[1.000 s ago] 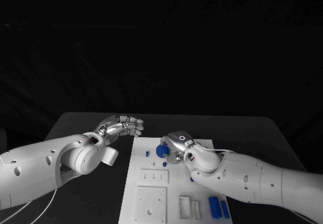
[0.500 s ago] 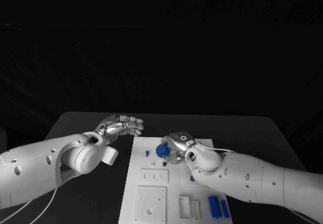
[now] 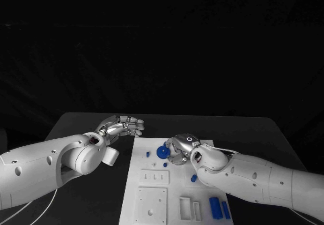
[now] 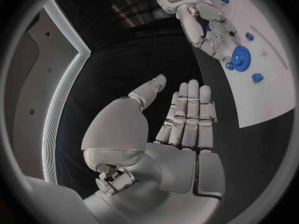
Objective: Assemble the parts on the task board
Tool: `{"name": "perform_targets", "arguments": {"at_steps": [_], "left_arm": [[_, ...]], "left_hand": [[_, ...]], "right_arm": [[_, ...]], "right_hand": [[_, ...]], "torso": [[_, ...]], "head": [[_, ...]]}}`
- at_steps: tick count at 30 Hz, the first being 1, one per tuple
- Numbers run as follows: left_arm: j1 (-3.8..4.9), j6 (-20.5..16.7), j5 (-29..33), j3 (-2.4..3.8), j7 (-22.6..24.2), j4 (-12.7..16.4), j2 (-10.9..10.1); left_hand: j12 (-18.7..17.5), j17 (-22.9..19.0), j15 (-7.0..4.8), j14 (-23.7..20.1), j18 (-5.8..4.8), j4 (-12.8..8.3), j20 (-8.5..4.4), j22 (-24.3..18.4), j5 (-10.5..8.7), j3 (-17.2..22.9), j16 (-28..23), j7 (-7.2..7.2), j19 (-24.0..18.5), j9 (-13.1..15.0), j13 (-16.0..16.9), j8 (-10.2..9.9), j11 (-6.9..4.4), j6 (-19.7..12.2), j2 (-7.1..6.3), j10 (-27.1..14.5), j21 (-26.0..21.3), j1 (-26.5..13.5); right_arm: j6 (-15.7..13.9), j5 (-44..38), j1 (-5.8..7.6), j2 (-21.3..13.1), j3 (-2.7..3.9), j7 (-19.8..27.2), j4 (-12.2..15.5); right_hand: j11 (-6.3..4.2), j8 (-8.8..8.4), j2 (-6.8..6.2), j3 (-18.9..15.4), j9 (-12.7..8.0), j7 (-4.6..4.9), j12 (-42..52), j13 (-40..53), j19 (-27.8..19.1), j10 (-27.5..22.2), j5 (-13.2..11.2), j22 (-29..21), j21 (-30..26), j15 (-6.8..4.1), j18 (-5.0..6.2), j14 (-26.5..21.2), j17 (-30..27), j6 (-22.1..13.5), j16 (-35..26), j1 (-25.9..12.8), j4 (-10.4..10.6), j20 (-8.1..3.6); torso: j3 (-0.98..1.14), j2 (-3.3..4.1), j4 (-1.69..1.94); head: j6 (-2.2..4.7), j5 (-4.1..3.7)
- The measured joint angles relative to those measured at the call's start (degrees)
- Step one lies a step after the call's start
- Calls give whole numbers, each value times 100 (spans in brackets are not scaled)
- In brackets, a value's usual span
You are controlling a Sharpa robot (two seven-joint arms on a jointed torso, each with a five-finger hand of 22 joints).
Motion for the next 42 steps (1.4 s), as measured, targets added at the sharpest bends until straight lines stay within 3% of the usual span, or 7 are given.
{"name": "perform_targets", "arguments": {"at_steps": [10,15,20,22,29,37,42], "left_arm": [[0,0,1,-1,-3,3,-15],[0,1,1,-1,-3,-2,-29],[-1,-5,1,0,-3,-2,-64],[-1,-6,2,0,-1,-2,-79],[-1,-3,2,-2,2,-67,-73],[-2,1,3,-5,5,-151,-54],[-2,2,3,-5,8,-172,-52]], "left_hand": [[-22,-1,0,0,-2,0,0,-1,0,0,0,0,0,0,0,0,3,0,0,-3,0,0],[-22,-1,0,0,-3,0,0,-1,0,0,0,0,0,0,-1,0,20,0,0,-20,0,0],[-22,6,0,0,-5,0,0,2,0,0,0,0,0,1,0,0,20,0,0,-20,0,0],[-22,6,0,0,-6,0,0,4,0,0,0,0,0,1,5,0,20,0,0,-20,0,0],[-22,5,0,0,25,0,0,3,0,0,0,0,0,1,4,0,20,0,0,-20,0,0],[-22,5,0,0,47,-15,0,2,0,15,0,0,0,1,10,0,20,0,0,-20,0,1],[-22,5,0,0,47,-15,0,2,0,15,0,0,0,1,10,0,20,1,0,-20,0,1]], "right_arm": [[-348,262,-8,-268,31,159,184],[-687,765,15,-634,245,501,360],[-639,1547,129,-1144,472,991,539],[-547,1831,187,-1349,518,1191,539],[-106,2439,219,-1894,523,1776,331],[286,2698,210,-2049,521,2150,-140],[468,2763,62,-2046,521,2277,-324]], "right_hand": [[19,44,90,266,21,35,4,0,25,19,-48,0,0,1,-1,1,26,70,0,32,-19,-23],[19,44,29,244,20,40,22,0,26,19,-134,0,0,3,-2,4,39,77,0,93,-76,-23],[106,44,113,109,18,141,-31,0,35,-68,-534,0,0,115,-12,10,39,41,-32,225,-210,-15],[144,44,145,38,13,175,-34,0,34,-105,-636,0,0,123,-23,2,47,27,-32,305,-282,-13],[176,77,213,-451,13,188,-34,0,8,-138,-618,0,-10,130,-66,-4,82,35,-32,412,-638,13],[143,77,310,-831,19,189,-35,-4,-46,-188,-364,0,-10,138,-65,-13,100,36,-54,510,-927,18],[143,77,339,-924,19,188,-34,-23,-73,-189,-241,0,-10,139,-66,-14,107,36,-78,538,-1020,30]], "torso": [[4,0,-7],[4,0,-11],[4,-4,-18],[6,-5,-27],[15,-21,-70],[46,-44,-124],[59,-49,-136]], "head": [[5,1],[25,-9],[53,-36],[69,-48],[98,-82],[118,-94],[118,-89]]}}
